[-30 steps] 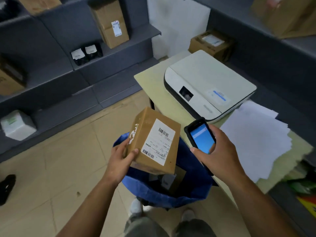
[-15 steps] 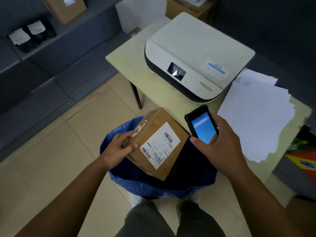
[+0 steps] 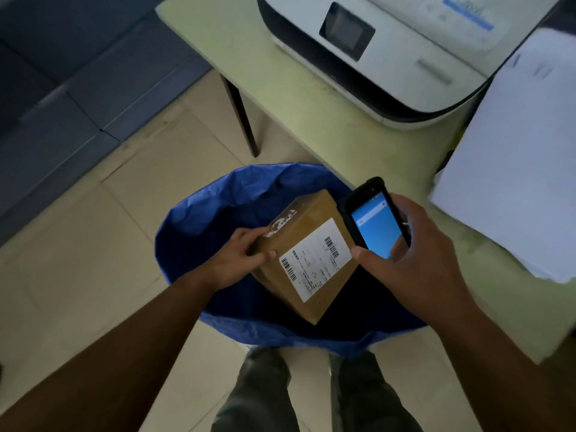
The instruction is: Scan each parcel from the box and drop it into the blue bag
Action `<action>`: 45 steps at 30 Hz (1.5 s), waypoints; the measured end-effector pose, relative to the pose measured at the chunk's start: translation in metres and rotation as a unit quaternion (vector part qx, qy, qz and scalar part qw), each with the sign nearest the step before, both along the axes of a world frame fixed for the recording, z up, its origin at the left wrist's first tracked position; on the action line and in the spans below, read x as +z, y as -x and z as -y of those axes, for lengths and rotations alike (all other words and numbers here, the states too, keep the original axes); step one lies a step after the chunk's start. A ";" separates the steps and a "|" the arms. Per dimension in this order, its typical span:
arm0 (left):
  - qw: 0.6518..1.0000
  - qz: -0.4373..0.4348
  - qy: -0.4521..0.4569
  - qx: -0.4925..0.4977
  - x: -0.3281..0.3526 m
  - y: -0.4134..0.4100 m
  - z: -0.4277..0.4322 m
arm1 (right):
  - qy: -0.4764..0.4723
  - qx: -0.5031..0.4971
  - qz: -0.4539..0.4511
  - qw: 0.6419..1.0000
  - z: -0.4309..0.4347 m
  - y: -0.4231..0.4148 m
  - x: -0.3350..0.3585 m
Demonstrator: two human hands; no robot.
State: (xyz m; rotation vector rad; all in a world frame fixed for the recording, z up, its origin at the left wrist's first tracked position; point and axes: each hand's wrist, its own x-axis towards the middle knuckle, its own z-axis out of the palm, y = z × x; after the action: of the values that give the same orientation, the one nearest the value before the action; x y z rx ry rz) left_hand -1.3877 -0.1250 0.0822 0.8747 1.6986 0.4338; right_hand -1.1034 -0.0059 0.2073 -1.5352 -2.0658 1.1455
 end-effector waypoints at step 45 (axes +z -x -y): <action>0.973 -0.177 -0.113 -0.095 0.012 -0.062 0.011 | 0.034 0.013 0.028 0.999 0.048 -0.048 -0.029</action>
State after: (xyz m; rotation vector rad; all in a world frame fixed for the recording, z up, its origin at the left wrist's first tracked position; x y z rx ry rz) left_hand -1.3259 -0.1365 0.0943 1.3326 1.8888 0.3589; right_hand -1.0551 -0.0539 0.1779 -1.5937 -2.1093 1.2065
